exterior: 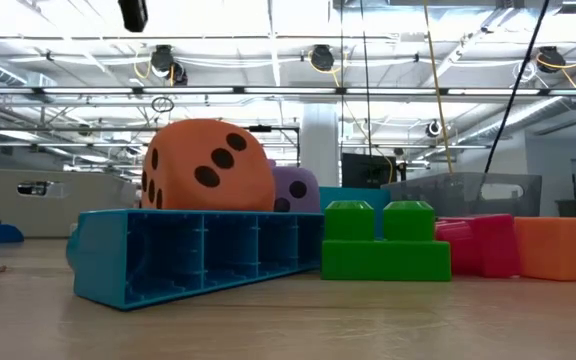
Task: Pick & Place Toys
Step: Put the brown deck of cards into the black bin
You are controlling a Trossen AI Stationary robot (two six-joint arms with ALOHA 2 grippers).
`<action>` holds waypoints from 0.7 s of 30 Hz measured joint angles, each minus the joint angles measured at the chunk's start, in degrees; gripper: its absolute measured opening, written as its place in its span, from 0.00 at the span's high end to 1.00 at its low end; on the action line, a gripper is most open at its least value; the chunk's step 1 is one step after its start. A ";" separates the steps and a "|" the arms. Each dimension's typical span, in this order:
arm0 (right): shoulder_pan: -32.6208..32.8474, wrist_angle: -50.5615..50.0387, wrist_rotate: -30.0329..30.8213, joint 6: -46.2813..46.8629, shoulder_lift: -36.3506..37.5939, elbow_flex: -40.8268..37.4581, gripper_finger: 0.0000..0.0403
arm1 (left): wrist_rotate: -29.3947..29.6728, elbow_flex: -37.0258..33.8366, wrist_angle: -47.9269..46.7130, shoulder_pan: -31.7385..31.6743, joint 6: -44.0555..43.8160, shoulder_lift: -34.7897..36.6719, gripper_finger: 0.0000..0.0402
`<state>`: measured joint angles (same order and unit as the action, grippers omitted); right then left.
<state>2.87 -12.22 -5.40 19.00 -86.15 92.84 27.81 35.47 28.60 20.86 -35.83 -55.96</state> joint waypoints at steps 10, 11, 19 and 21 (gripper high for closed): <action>-3.12 2.25 -8.37 1.36 -1.79 0.02 0.39 | -4.68 10.24 -15.12 -0.15 1.19 -3.95 0.78; -3.24 2.43 -8.41 1.37 -1.77 0.07 0.39 | -5.08 10.73 -15.20 -0.17 1.34 -4.07 0.78; -3.29 0.82 -8.27 1.22 -1.88 0.07 0.41 | -5.68 13.06 -15.06 0.00 6.96 -4.10 0.78; -3.28 0.81 -8.31 1.29 -1.88 0.07 0.41 | -5.62 13.23 -15.05 0.02 7.57 -4.07 0.78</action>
<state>-0.42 -11.41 -13.72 20.29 -88.03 92.90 22.20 48.71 13.55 20.88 -28.26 -60.03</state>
